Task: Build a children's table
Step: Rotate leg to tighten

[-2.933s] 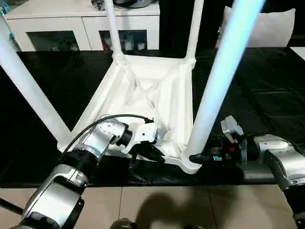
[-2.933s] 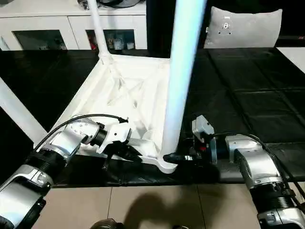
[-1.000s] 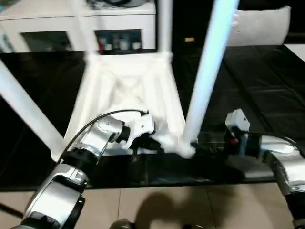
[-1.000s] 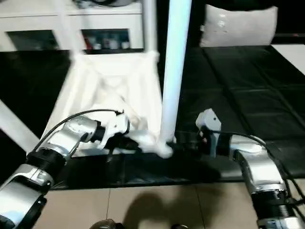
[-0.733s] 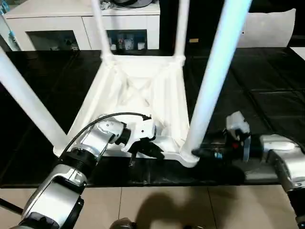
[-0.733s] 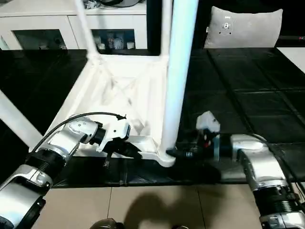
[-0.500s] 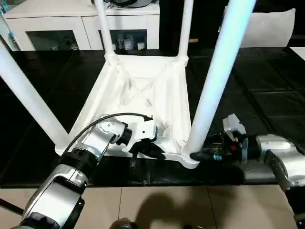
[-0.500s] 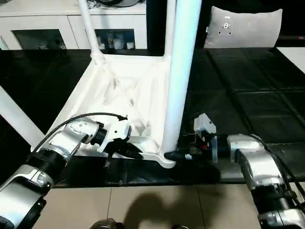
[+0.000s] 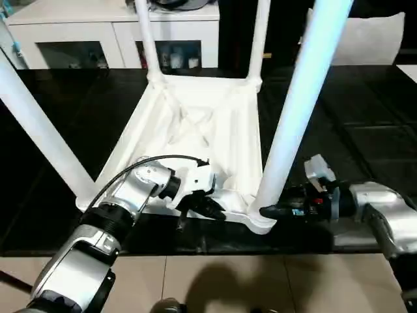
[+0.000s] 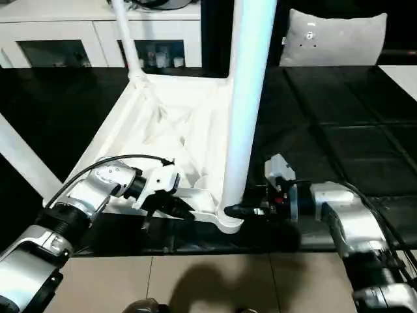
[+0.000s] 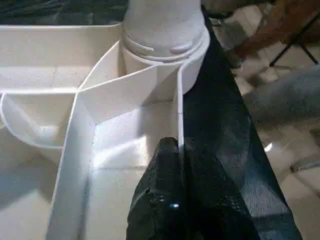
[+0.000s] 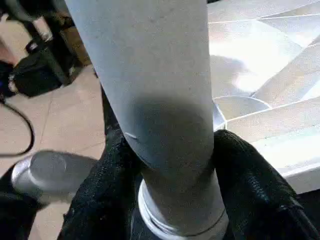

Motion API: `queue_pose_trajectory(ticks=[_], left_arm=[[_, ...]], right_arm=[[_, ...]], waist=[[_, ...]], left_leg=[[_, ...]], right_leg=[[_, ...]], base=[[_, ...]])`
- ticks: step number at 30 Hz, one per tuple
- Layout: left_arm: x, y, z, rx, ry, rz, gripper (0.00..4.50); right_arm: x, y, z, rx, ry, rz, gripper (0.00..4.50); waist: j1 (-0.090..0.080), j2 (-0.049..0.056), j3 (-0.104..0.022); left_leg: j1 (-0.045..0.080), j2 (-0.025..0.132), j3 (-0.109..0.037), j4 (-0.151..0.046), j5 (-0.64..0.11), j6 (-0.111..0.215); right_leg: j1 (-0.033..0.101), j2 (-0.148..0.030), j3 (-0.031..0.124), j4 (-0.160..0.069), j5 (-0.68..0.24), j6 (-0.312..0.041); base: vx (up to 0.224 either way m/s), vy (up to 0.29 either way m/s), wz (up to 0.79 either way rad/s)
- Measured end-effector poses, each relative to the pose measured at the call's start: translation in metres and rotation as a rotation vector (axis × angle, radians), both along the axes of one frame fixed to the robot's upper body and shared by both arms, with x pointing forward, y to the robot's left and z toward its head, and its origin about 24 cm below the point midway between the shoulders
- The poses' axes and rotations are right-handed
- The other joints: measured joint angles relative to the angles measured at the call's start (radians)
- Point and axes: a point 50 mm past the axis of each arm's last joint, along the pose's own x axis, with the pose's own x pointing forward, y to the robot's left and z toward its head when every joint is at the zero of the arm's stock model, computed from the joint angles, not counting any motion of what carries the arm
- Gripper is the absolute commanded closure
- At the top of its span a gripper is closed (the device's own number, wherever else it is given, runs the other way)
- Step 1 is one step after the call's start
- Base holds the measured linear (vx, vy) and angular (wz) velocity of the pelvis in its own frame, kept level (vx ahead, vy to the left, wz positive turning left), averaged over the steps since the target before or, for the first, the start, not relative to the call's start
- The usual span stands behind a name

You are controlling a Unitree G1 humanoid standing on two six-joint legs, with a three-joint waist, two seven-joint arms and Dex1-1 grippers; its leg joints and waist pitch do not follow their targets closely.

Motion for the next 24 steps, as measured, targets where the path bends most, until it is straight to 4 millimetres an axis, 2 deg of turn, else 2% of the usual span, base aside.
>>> queue_pose_trajectory(ticks=[2, 4, 7, 8, 10, 11, 13, 15, 16, 17, 19, 22, 23, 24], left_arm=[[0.002, -0.002, 0.0, 0.0, 0.004, 0.046, 4.5], [0.009, -0.004, -0.001, 0.007, -0.011, 0.149, 4.5], [0.015, -0.01, -0.003, 0.002, -0.009, 0.253, 4.5], [0.018, -0.014, -0.003, 0.0, -0.017, 0.314, 4.5], [0.021, -0.02, -0.003, -0.002, -0.021, 0.363, 4.5], [0.023, -0.024, -0.004, -0.018, -0.02, 0.424, 4.5], [0.029, -0.032, -0.003, -0.023, -0.029, 0.507, 4.5], [0.03, -0.04, -0.003, -0.036, -0.037, 0.555, 4.5], [0.03, -0.044, -0.003, -0.042, -0.042, 0.57, 4.5], [0.031, -0.046, -0.002, -0.045, -0.046, 0.584, 4.5], [0.031, -0.049, -0.001, -0.047, -0.051, 0.593, 4.5], [0.03, -0.052, 0.0, -0.052, -0.051, 0.578, 4.5], [0.03, -0.052, 0.0, -0.053, -0.055, 0.563, 4.5], [0.03, -0.052, 0.001, -0.055, -0.057, 0.553, 4.5]], right_arm=[[0.002, 0.002, -0.001, -0.003, -0.004, -0.054, 2.54], [0.009, 0.007, -0.003, -0.011, -0.018, -0.183, 2.54], [0.02, 0.013, -0.005, -0.033, -0.031, -0.359, 2.55], [0.028, 0.018, -0.004, -0.046, -0.039, -0.447, 2.55], [0.035, 0.022, -0.003, -0.064, -0.041, -0.547, 2.55], [0.042, 0.027, -0.003, -0.062, -0.033, -0.637, 2.55], [0.052, 0.038, -0.002, -0.051, -0.022, -0.774, 2.55], [0.057, 0.042, -0.001, -0.047, -0.027, -0.873, 2.55], [0.058, 0.044, -0.001, -0.042, -0.029, -0.908, 2.55], [0.059, 0.047, -0.001, -0.039, -0.036, -0.938, 2.01], [0.059, 0.049, -0.001, -0.036, -0.054, -0.965, 1.85], [0.058, 0.048, -0.003, -0.036, -0.065, -0.971, 1.77], [0.057, 0.047, -0.004, -0.032, -0.075, -0.967, 1.48], [0.056, 0.045, -0.005, -0.031, -0.08, -0.961, 1.41]], waist=[[-0.003, 0.0, 0.0], [-0.015, -0.002, -0.001], [-0.053, -0.002, -0.001], [-0.078, -0.003, 0.0], [-0.101, -0.002, 0.0], [-0.12, -0.002, 0.0], [-0.143, -0.001, -0.001], [-0.157, -0.001, -0.001], [-0.163, -0.001, -0.001], [-0.168, -0.001, -0.001], [-0.17, -0.001, -0.001], [-0.16, -0.001, -0.001], [-0.153, -0.001, -0.001], [-0.148, -0.001, -0.001]], left_leg=[[0.002, 0.0, 0.0, 0.0, 0.001, 0.0], [0.005, 0.0, 0.0, 0.001, 0.003, 0.0], [0.009, 0.0, 0.001, 0.001, 0.003, -0.001], [0.01, 0.0, 0.002, 0.001, 0.003, -0.001], [0.01, 0.0, 0.001, 0.001, 0.003, -0.001], [0.009, 0.001, -0.002, 0.001, 0.003, -0.001], [0.004, 0.002, -0.008, 0.002, 0.003, -0.001], [-0.002, 0.003, -0.01, 0.002, 0.003, -0.001], [-0.003, 0.002, -0.011, 0.002, 0.002, 0.0], [-0.003, 0.0, -0.011, 0.001, 0.001, 0.0], [-0.004, -0.001, -0.01, 0.001, -0.001, 0.002], [-0.004, -0.003, -0.01, 0.0, -0.003, 0.004], [-0.004, -0.003, -0.01, -0.002, -0.003, 0.004], [-0.004, -0.003, -0.009, -0.003, -0.003, 0.004]], right_leg=[[0.001, 0.0, 0.001, 0.001, 0.0, 0.0], [0.002, 0.001, 0.002, 0.002, 0.001, 0.0], [0.005, 0.001, 0.002, 0.0, 0.0, 0.0], [0.006, 0.001, 0.001, -0.001, 0.0, 0.001], [0.006, 0.001, -0.002, -0.005, 0.0, 0.001], [0.009, 0.001, -0.007, -0.009, 0.0, 0.001], [0.009, 0.001, -0.017, -0.016, 0.0, 0.001], [0.007, 0.001, -0.021, -0.021, 0.001, 0.001], [0.007, 0.001, -0.02, -0.021, 0.001, 0.002], [0.007, 0.001, -0.017, -0.021, 0.001, 0.002], [0.007, 0.001, -0.014, -0.021, 0.002, 0.001], [0.006, 0.001, -0.01, -0.018, 0.006, 0.0], [0.004, 0.001, -0.01, -0.018, 0.006, 0.0], [0.003, 0.001, -0.01, -0.018, 0.006, 0.0]], base=[[0.0, 0.0, 0.0], [0.0, 0.0, 0.0], [0.0, 0.0, 0.0], [0.0, 0.0, 0.0], [0.0, 0.0, 0.0], [0.0, 0.0, 0.0], [0.0, 0.0, 0.0], [0.0, 0.0, 0.0], [0.0, 0.0, 0.0], [0.0, 0.0, 0.0], [0.0, 0.0, 0.0], [0.0, 0.0, 0.0], [0.0, 0.0, 0.0], [0.0, 0.0, 0.0]])
